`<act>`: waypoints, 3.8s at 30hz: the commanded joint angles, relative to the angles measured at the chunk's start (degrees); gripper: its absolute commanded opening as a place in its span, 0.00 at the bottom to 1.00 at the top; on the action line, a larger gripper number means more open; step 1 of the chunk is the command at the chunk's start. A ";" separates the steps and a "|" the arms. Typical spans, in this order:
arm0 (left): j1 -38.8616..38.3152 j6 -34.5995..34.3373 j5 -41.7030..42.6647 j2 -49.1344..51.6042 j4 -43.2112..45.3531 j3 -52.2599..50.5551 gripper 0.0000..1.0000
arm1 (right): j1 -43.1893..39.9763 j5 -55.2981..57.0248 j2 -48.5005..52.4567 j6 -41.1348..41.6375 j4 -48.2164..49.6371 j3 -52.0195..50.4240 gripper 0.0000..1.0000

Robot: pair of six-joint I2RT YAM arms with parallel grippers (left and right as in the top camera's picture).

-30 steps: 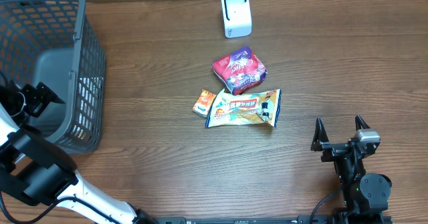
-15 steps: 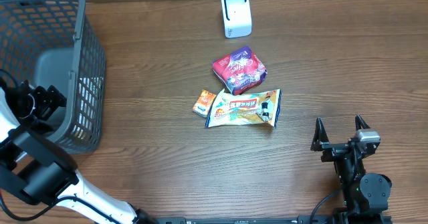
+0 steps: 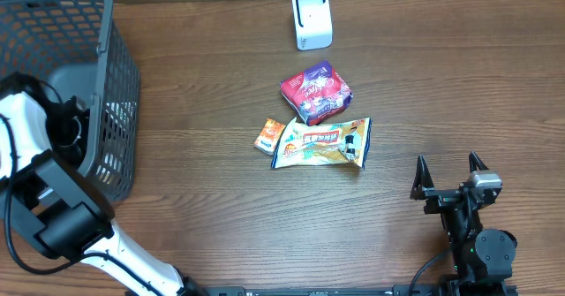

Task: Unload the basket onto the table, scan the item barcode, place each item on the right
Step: 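Lower the left gripper onto the white Pantene tube and grasp it, then lift the Pantene tube out of the basket toward the table center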

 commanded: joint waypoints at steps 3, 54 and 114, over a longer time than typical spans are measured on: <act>-0.35 -0.61 -3.39 0.02 3.10 -4.31 0.76 | -0.15 0.55 -0.57 -0.37 0.31 -0.59 1.00; 2.58 -3.34 16.20 -21.57 -13.00 32.79 0.04 | -0.15 0.55 -0.57 -0.37 0.31 -0.59 1.00; -50.82 -13.25 -0.68 -8.81 0.28 7.06 0.04 | -0.15 0.55 -0.57 -0.37 0.31 -0.59 1.00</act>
